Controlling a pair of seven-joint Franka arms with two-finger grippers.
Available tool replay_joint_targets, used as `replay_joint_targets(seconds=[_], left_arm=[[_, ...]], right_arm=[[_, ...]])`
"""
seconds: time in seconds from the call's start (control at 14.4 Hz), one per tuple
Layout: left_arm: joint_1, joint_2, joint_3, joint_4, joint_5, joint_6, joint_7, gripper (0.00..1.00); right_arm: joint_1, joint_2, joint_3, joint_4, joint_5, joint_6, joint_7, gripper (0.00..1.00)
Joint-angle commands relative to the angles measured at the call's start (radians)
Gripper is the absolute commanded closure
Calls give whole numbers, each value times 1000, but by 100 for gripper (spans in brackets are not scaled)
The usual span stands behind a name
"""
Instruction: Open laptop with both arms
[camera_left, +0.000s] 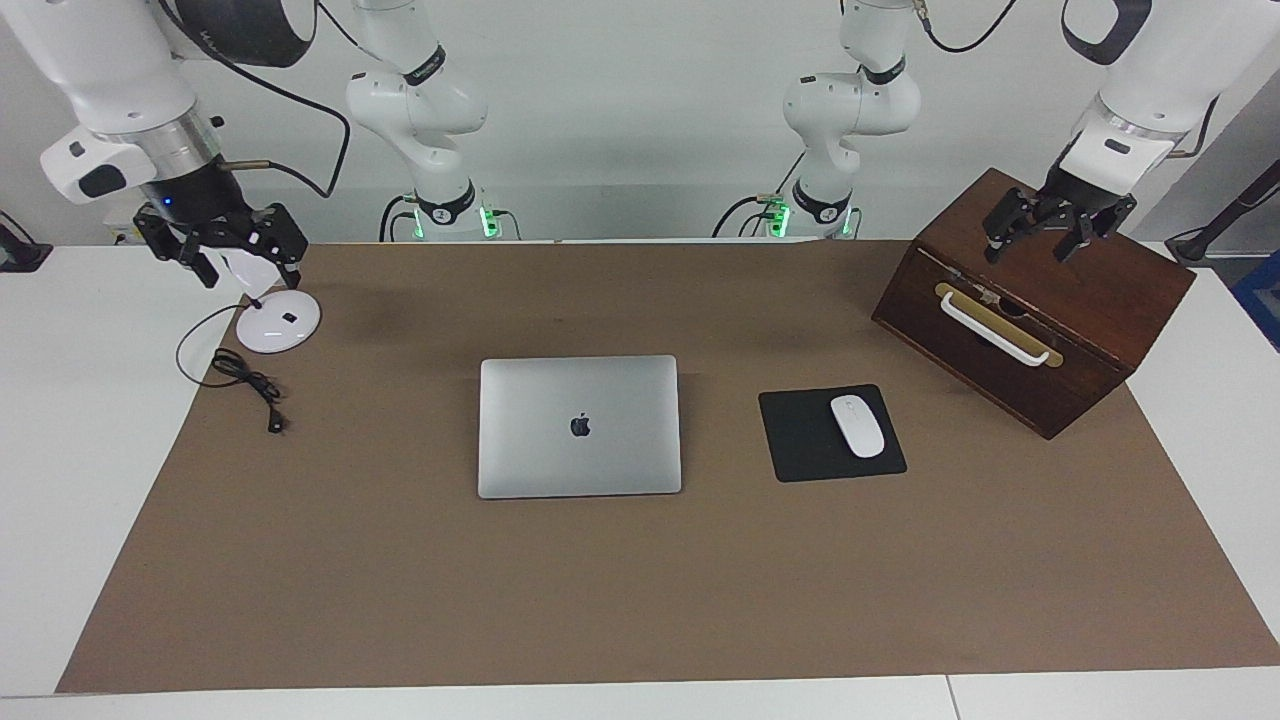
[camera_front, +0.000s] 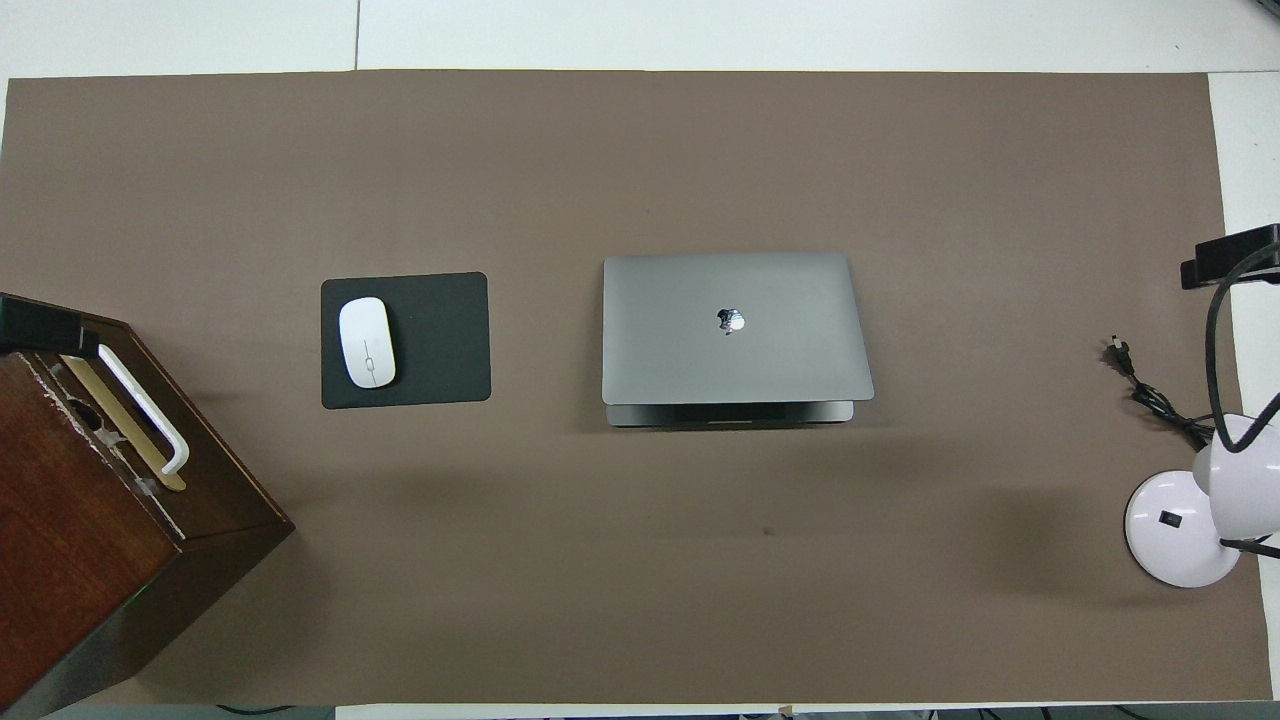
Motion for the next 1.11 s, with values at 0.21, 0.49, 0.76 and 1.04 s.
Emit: replay_joint_targets(seconds=[0.21,0.49,0.76,1.04], left_arm=[[-1,-11,-2,3,14,-20,-12,0],[-1,-11,0,3,14,-22,-12,0],[-8,-10,-2,6,16,-10,-12,0],[-8,-11,-2,5,16,-5,-9,0]], right_arm=[[-3,-23,5,-32,-7,23,19,0],[-3,-23,5,-32,-7,31,17,0],[-5,-19,5,-32,-7,89,13,0],[-11,-11,5,-40,-7,120,8,0]])
